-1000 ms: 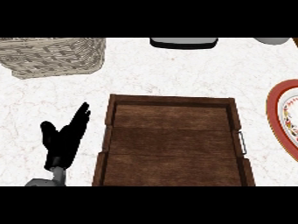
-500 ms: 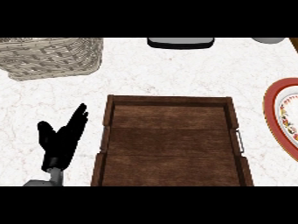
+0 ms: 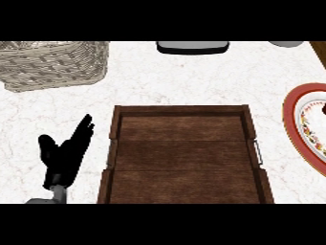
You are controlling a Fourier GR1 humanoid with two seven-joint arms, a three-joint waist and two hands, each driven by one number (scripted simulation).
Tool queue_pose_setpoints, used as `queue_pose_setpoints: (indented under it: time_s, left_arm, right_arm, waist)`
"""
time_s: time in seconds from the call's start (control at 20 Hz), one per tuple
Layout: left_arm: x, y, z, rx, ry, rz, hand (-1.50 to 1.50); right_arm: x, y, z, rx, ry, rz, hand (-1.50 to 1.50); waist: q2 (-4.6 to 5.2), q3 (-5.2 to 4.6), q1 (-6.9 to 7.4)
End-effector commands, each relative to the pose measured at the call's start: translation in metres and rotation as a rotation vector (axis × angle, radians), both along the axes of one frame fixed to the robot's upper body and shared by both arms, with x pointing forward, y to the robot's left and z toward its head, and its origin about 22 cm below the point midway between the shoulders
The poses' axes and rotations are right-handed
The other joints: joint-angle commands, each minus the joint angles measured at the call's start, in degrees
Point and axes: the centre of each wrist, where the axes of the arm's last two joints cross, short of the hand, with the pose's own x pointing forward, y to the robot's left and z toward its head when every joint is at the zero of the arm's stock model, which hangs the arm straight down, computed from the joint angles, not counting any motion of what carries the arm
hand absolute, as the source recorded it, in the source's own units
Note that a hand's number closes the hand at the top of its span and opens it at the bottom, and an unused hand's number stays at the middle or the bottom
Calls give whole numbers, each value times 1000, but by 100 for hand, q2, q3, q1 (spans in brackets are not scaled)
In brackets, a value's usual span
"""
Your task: Pick the bell pepper from the tray and place it in the plate
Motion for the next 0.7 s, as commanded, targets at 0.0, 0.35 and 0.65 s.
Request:
queue_pose_setpoints:
  time_s: [0.0, 0.35, 0.65]
  left_arm:
    - [-14, 5, -6, -4, 53, 3, 0]
    - [-16, 19, -8, -4, 45, 26, 0]
    - [-4, 6, -21, -8, 60, 14, 0]
  right_arm:
    - [-35, -7, -11, 11, 14, 79, -150]
    - [-88, -7, -18, -54, 102, 149, -150]
    - [-117, 2, -34, -74, 122, 122, -150]
  waist:
    - [25, -32, -7]
    - [12, -46, -56]
    - [35, -35, -17]
